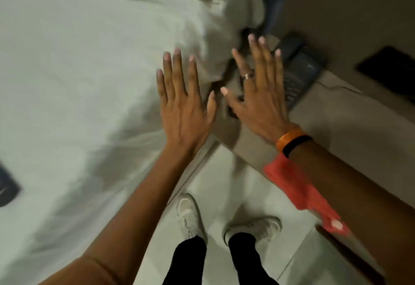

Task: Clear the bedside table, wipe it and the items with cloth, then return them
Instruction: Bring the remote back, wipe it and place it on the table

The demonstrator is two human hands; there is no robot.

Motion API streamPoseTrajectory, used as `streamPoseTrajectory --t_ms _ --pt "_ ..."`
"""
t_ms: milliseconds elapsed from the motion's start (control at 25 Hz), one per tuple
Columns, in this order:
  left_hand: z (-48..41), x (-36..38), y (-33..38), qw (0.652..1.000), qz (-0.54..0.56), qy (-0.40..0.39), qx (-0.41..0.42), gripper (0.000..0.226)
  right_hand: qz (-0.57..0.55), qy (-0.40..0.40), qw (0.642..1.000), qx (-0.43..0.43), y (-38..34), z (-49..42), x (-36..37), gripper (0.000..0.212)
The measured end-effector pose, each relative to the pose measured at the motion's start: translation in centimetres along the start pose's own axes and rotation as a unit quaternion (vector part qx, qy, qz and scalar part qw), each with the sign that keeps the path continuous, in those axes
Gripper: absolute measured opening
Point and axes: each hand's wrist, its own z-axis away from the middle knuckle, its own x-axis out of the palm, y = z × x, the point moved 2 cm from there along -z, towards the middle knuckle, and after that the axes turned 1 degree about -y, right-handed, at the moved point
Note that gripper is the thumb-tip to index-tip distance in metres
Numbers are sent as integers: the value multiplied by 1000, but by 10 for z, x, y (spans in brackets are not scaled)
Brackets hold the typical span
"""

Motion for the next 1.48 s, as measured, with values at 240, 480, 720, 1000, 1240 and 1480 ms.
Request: streamPoseTrajectory --t_ms 240,480,720,1000,1240,1480 --pt "20 -104 -174 978 -44 108 -175 73 -88 44 981 -168 -198 -90 -1 73" --pt "111 -148 -303 916 -6 50 -399 85 -205 -97 944 -239 -371 -77 24 71" --pt "133 -142 -332 882 31 -20 -471 37 -125 -220 924 -287 -460 -41 63 55" --pt "117 -150 -331 871 64 -98 -477 36 -470 -348 811 4 -465 -40 58 43" --pt "82 -175 -264 851 345 -132 -373 32 -667 -308 652 191 -365 -47 1 31" --pt "54 -92 -100 728 587 -266 -233 35 -713 -155 606 317 -173 8 -25 38"
